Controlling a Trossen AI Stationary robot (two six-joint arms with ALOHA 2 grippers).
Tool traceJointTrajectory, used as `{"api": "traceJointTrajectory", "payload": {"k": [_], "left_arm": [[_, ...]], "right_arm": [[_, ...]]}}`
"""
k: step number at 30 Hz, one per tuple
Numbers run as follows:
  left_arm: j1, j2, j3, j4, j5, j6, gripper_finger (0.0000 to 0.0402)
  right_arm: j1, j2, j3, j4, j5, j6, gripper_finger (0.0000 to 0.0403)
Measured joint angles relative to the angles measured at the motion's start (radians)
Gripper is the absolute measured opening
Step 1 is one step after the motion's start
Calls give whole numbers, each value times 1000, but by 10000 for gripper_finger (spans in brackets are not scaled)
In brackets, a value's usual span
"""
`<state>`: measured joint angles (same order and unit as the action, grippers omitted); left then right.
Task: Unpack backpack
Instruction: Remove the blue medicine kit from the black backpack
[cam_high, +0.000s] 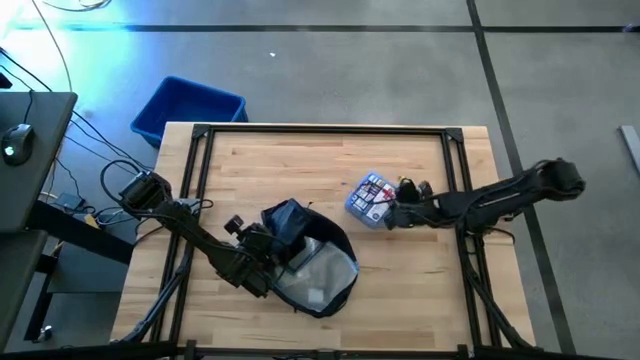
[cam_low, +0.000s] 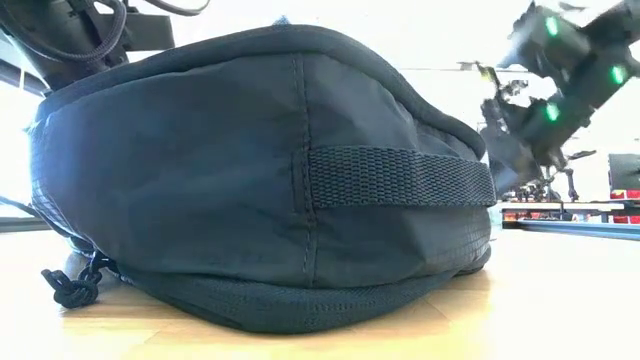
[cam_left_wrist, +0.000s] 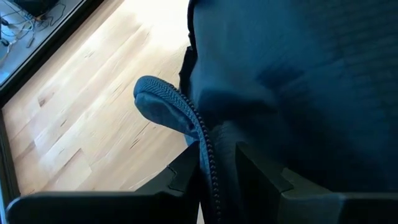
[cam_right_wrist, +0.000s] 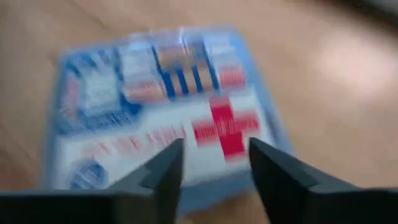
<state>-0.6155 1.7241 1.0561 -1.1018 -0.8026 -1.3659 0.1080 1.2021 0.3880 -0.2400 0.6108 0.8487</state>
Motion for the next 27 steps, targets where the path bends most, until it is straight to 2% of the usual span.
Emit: {"api": "traceJointTrajectory", "payload": {"k": [2, 5, 10, 13, 17, 20, 24, 27], "left_arm": [[0, 0, 0, 9, -8, 2, 76], [1, 0, 0, 10, -14, 2, 76], [1, 0, 0, 10, -10, 2, 76], [1, 0, 0, 11, -8, 2, 76], [0, 0, 0, 11, -7, 2, 76], [0, 0, 0, 10, -7, 1, 76], [0, 0, 0, 16, -7, 9, 76], [0, 0, 0, 23, -7, 15, 76]], "right_arm": [[-22, 4, -81, 143, -17, 16, 68], [-29, -4, -107, 174, -25, 8, 12], [-8, -65, -11, 104, -47, -110, 19], [4, -94, 81, 91, 10, -176, 13], [16, -83, 138, 12, 97, -182, 2], [3, -61, 125, -28, 102, -136, 1], [-49, 20, 55, -57, -18, -51, 0], [-64, 62, 45, -63, -8, -29, 0]]}}
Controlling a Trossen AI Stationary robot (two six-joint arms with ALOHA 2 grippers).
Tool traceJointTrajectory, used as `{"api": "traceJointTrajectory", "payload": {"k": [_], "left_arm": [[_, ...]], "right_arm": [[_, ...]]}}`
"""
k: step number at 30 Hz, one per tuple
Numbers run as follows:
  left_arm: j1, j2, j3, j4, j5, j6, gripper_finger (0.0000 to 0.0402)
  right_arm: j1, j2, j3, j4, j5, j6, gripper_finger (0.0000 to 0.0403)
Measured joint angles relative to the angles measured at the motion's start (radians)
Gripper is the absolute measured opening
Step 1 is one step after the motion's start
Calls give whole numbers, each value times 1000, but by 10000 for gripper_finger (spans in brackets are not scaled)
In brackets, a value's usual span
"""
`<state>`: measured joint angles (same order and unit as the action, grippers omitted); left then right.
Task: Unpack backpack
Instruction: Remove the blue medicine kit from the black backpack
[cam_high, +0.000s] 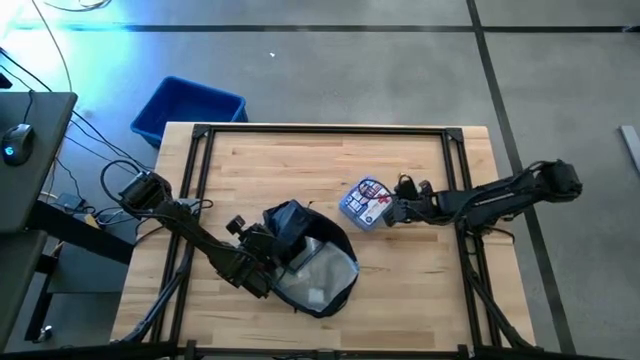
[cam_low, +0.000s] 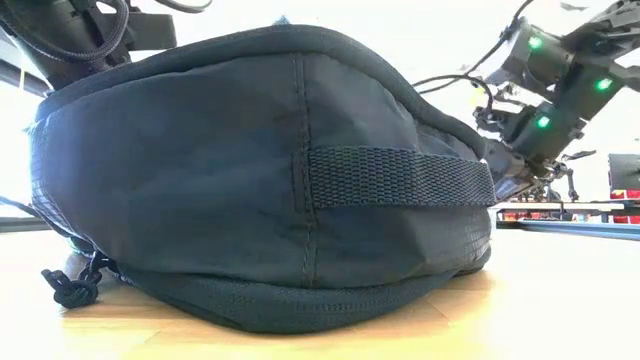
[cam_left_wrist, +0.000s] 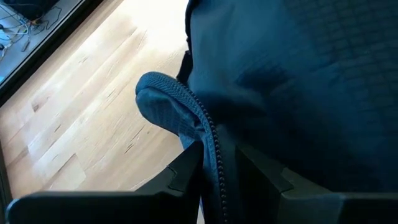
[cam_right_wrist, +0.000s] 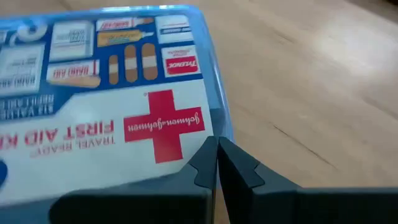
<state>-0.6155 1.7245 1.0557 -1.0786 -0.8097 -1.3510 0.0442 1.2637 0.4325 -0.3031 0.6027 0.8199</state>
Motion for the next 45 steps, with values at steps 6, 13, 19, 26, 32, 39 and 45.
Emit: {"api": "traceJointTrajectory", "payload": {"k": [6, 13, 19, 26, 32, 39, 45], "left_arm": [[0, 0, 0, 1, 0, 2, 76], [0, 0, 0, 2, 0, 2, 76], [0, 0, 0, 5, 0, 19, 76], [0, 0, 0, 8, 4, 20, 76], [0, 0, 0, 8, 11, 20, 76], [0, 0, 0, 8, 14, 20, 76], [0, 3, 0, 8, 2, 20, 76]], "right_arm": [[39, -28, 77, -44, 74, -39, 0], [115, -20, 163, 112, 22, -222, 0], [75, 150, 158, 165, -166, -250, 0], [32, 285, 197, 198, -210, -293, 0], [56, 177, 237, 115, -150, -317, 0], [43, 154, 238, 8, -239, -181, 0], [-57, 247, 246, -24, -193, -119, 0]]}}
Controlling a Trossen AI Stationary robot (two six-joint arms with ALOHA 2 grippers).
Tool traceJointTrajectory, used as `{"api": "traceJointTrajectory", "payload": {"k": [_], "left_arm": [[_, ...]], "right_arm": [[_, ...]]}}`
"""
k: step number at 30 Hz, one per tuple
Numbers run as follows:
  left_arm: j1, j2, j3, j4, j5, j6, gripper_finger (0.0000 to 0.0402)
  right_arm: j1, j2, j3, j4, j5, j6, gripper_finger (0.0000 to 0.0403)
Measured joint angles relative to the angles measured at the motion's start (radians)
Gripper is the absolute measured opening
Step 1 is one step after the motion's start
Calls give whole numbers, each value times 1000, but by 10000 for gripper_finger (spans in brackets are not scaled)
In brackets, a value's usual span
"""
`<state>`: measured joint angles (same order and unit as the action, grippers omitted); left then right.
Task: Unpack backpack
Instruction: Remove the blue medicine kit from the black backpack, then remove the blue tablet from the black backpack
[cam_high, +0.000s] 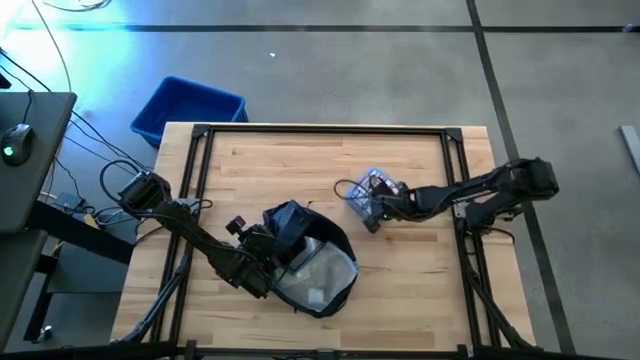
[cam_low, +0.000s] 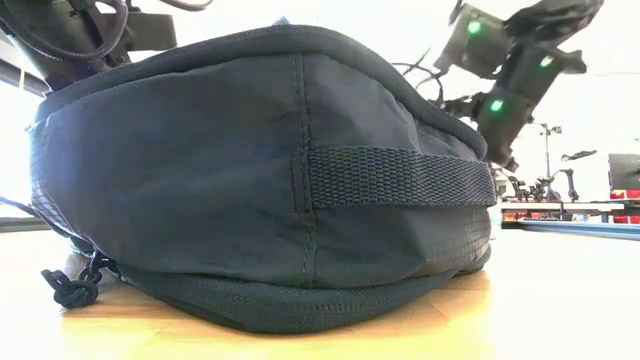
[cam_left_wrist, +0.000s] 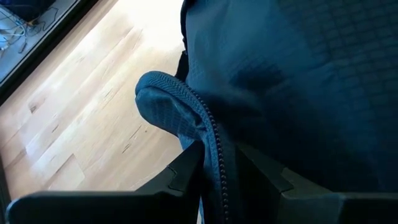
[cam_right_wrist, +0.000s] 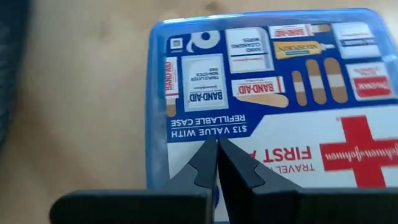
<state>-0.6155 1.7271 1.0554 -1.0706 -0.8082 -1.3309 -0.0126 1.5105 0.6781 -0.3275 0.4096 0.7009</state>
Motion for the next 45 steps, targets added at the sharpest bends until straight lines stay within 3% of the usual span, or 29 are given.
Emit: {"api": "traceJointTrajectory", "payload": {"k": [4, 7, 11, 16, 18, 24, 28, 33, 37, 45], "left_arm": [[0, 0, 0, -1, -8, 0, 76], [1, 0, 0, -1, -8, 0, 76], [0, 0, 0, -3, -5, 0, 76], [1, 0, 0, -5, -11, 0, 76], [1, 1, 0, -5, -21, 7, 76], [7, 12, -1, 3, -39, 27, 76], [19, 12, -1, 23, -40, 35, 76], [37, 12, -1, 35, -10, 76, 76], [39, 12, -1, 50, -2, 79, 76], [12, 12, -1, 50, 14, 79, 76]], "right_arm": [[-121, 22, -2, -6, 107, -29, 0], [-149, 1, -13, 52, 234, -164, 0], [-111, -67, -5, 239, 175, -259, 0], [84, -71, -8, 439, -85, -427, 0], [183, -72, -8, 531, -141, -516, 0], [387, -13, 18, 749, -64, -652, 11], [420, 109, 147, 695, -51, -729, 57], [437, 331, 409, 513, -50, -851, 134], [450, 503, 607, 436, 41, -911, 184], [452, 728, 908, 185, 143, -942, 219]]}}
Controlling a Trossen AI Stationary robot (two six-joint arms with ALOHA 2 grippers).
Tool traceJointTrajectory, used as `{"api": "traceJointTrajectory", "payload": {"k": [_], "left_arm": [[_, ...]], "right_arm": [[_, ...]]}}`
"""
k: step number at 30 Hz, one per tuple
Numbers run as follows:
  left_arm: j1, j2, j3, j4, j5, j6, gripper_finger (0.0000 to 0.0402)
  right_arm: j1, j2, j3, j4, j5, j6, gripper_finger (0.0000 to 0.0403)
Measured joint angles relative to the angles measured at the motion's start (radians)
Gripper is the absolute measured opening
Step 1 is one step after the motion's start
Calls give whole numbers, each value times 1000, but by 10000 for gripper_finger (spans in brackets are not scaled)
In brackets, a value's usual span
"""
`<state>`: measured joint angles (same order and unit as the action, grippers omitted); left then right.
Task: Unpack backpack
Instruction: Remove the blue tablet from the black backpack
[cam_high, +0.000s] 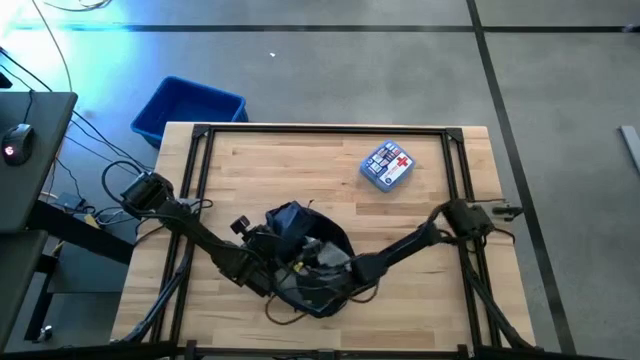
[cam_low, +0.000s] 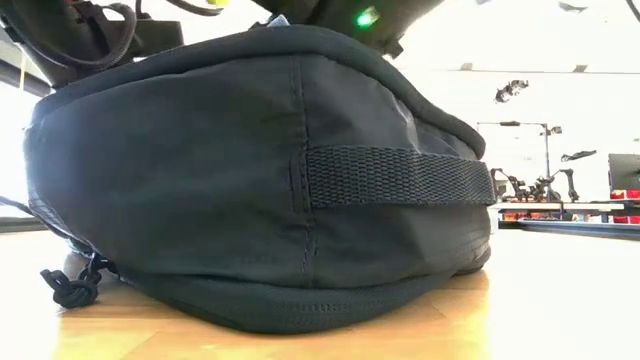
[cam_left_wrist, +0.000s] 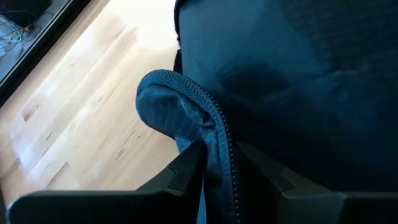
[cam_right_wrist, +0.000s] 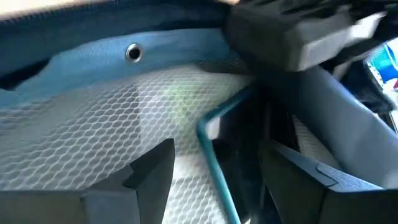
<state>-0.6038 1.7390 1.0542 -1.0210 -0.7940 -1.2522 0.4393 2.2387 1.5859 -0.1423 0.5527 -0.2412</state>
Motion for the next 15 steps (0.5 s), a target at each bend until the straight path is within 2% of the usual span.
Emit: {"api": "traceJointTrajectory", "payload": {"k": [8, 15], "left_arm": [[-7, 1, 0, 20, 0, 6, 76], [-7, 1, 0, 99, -1, 83, 76]], "right_arm": [[-3, 95, 101, -56, 230, 59, 192], [-44, 96, 102, -39, 255, 110, 164]]}}
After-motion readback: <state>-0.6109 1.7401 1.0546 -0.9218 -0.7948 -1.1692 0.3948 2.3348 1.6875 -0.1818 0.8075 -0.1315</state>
